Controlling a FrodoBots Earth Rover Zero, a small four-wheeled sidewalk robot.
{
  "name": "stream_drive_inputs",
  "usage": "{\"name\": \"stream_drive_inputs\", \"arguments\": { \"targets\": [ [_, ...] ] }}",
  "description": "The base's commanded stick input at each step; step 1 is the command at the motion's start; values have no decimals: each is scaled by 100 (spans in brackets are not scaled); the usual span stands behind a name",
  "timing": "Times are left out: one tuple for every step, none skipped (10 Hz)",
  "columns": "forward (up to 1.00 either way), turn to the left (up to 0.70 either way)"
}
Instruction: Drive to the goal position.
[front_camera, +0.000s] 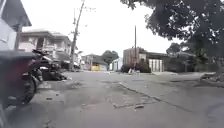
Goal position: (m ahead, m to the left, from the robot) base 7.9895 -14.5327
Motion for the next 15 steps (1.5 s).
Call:
{"name": "stream_drive_inputs", "arguments": {
  "targets": [
    [100, 0],
    [100, 0],
    [100, 0],
    [100, 0],
    [100, 0],
    [100, -23],
    [100, -39],
    [100, -40],
    [100, -40],
    [100, -40],
    [100, -40],
    [100, -30],
    [100, 0],
    [100, 0],
    [100, 0]
  ]
}}
